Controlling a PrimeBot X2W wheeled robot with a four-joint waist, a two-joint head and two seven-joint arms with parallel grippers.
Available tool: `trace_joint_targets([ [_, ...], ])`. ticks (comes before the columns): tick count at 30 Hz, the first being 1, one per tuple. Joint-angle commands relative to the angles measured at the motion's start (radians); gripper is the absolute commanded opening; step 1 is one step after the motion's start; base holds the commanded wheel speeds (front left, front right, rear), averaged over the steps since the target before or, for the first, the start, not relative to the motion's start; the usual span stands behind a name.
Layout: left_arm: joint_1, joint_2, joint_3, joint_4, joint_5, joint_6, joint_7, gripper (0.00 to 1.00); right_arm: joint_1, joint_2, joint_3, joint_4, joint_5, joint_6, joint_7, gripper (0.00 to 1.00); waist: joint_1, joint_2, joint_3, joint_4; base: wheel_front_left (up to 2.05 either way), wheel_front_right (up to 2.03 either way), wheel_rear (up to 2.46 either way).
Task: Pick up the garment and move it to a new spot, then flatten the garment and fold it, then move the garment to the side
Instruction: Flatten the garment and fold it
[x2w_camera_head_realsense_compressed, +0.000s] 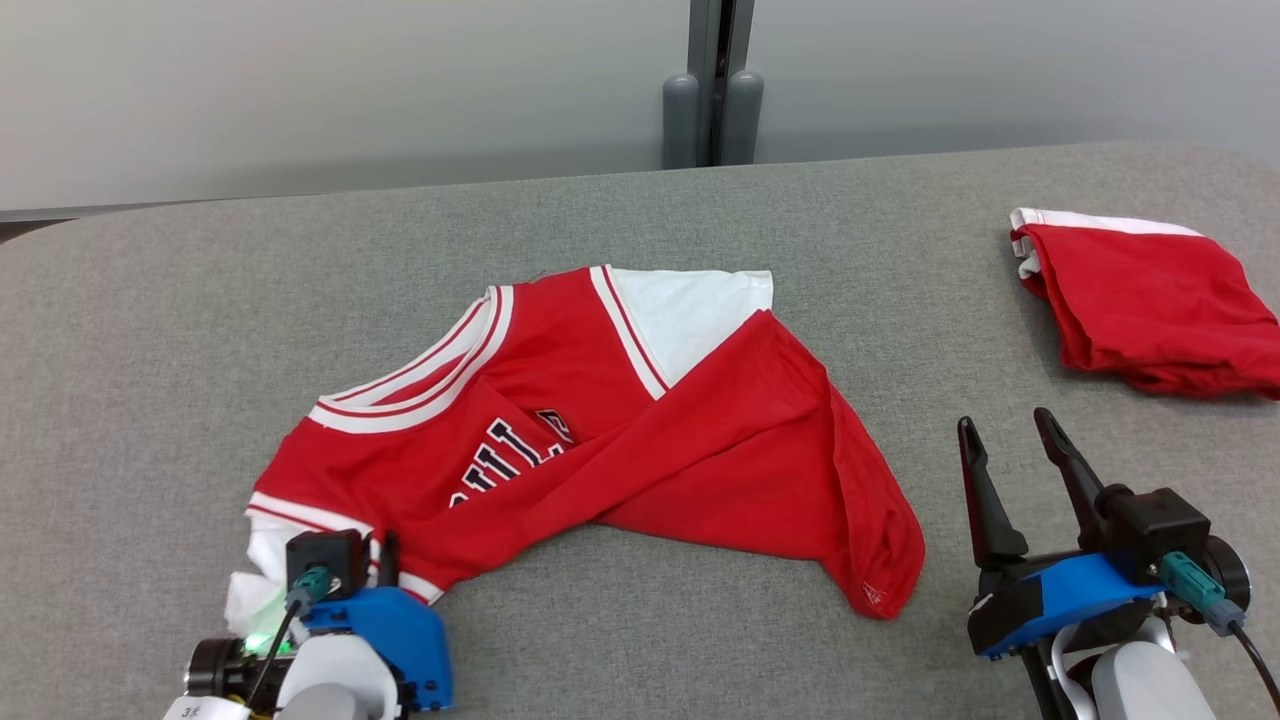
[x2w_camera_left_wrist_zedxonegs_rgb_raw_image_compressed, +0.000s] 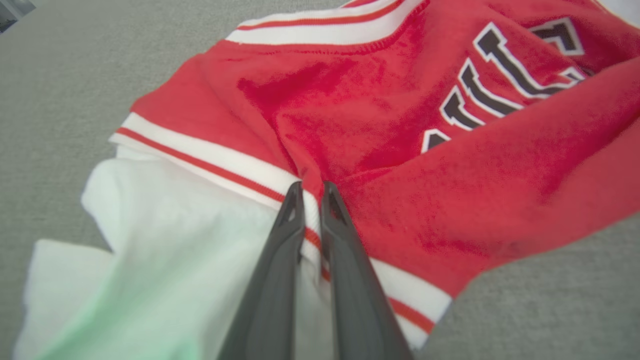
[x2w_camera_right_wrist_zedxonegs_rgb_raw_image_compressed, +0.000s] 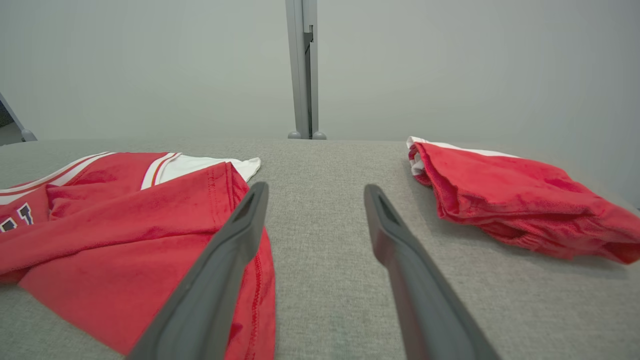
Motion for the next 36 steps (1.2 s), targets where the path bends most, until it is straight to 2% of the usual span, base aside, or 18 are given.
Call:
trace_joint_targets([
  [1,-0.018,-0.014,-0.019,0.000,0.009,-0.013,-0.005,0.00,-0.014,-0.001,-0.003,0.002,0.004,0.000,-0.005,1.00,0.0001,-0.0001,0.000,0.002,0.00,0.00,0.00],
  [4,-0.051,-0.019,-0.037,-0.016,0.027,-0.022,-0.034,0.00,-0.015,-0.001,-0.003,0.004,0.003,0.000,-0.005,1.00,0.0001,-0.0001,0.000,0.006,0.00,0.00,0.00],
  [10,-0.096,-0.065,-0.069,-0.007,0.027,-0.039,-0.058,0.00,-0.021,-0.001,0.008,0.010,0.010,0.000,-0.006,1.00,0.0001,-0.0001,-0.003,0.009,0.00,0.00,0.00],
  [11,-0.098,-0.070,-0.071,-0.004,0.024,-0.042,-0.066,0.23,-0.021,-0.001,0.010,0.012,0.012,0.000,-0.007,1.00,0.0001,-0.0001,-0.003,0.008,0.00,0.00,0.00],
  [12,-0.100,-0.074,-0.070,-0.002,0.021,-0.045,-0.078,0.72,-0.021,-0.001,0.011,0.013,0.013,0.000,-0.008,1.00,0.0001,-0.0001,-0.003,0.007,0.00,0.00,0.00],
  [13,-0.101,-0.076,-0.068,0.001,0.017,-0.047,-0.091,1.00,-0.021,-0.001,0.011,0.014,0.015,0.000,-0.009,1.00,0.0001,-0.0001,-0.003,0.007,0.00,0.00,0.00],
  [17,-0.089,-0.072,-0.042,-0.008,0.002,-0.047,-0.182,1.00,-0.007,-0.001,-0.004,0.020,0.010,0.000,-0.014,1.00,0.0001,-0.0001,-0.008,0.014,0.00,0.00,0.00],
  [22,-0.053,-0.060,-0.026,-0.056,-0.011,-0.058,-0.238,1.00,0.014,-0.001,-0.011,0.029,0.013,0.000,-0.019,1.00,0.0001,-0.0001,-0.027,0.039,0.00,0.00,0.00],
  [36,0.134,-0.015,0.042,-0.187,-0.057,-0.048,-0.272,1.00,0.060,-0.001,0.037,0.072,0.040,0.000,-0.030,1.00,0.0001,-0.0001,-0.104,0.091,0.00,0.00,0.00],
])
